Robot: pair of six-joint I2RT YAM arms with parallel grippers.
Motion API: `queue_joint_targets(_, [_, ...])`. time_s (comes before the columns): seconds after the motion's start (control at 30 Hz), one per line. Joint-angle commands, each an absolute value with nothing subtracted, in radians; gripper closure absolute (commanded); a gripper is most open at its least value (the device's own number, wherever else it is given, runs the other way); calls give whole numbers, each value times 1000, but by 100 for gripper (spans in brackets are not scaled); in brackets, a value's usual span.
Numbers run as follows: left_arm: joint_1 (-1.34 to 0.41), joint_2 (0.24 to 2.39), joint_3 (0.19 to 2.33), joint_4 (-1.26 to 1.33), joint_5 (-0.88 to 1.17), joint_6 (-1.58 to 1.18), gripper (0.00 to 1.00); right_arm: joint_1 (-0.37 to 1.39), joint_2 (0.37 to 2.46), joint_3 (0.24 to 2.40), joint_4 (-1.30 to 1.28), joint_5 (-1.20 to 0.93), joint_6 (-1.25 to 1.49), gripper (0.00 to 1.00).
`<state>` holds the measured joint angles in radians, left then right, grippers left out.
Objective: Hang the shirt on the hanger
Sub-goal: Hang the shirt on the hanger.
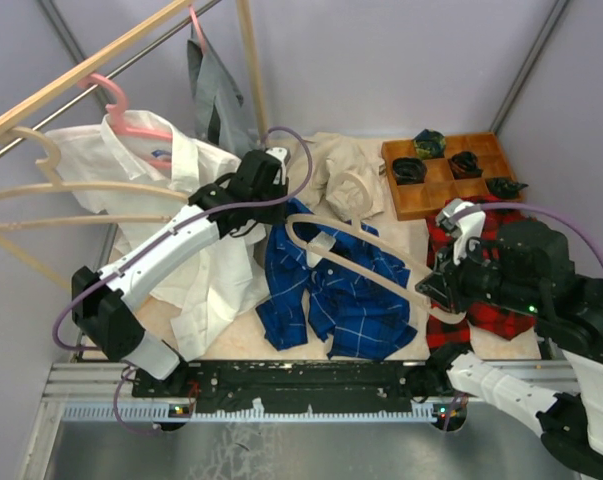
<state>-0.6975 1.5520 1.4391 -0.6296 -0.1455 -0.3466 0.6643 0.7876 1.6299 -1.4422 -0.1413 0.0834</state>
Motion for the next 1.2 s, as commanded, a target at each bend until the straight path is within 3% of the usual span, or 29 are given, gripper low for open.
queue_joint_targets(0.0, [-690, 1554, 1501, -676, -143, -309, 100, 659, 809, 1605, -1357, -153, 103, 100])
queue_joint_targets(0.43, [-692, 1546, 1556, -757, -105, -252, 100, 659, 865, 1559, -1318, -21, 14, 100])
queue_joint_targets(0.77, [-713, 1622, 1789, -879, 26, -195, 100, 658, 677, 1301, -950, -48, -72, 100])
queue_joint_targets(1.0, [-744, 1648, 1896, -941, 40, -109, 100, 659, 583, 1225, -896, -177, -42, 100])
queue_joint_targets(1.17, [-745, 1737, 2092, -961, 78, -55, 100, 658, 557, 1273, -920, -71, 6, 100])
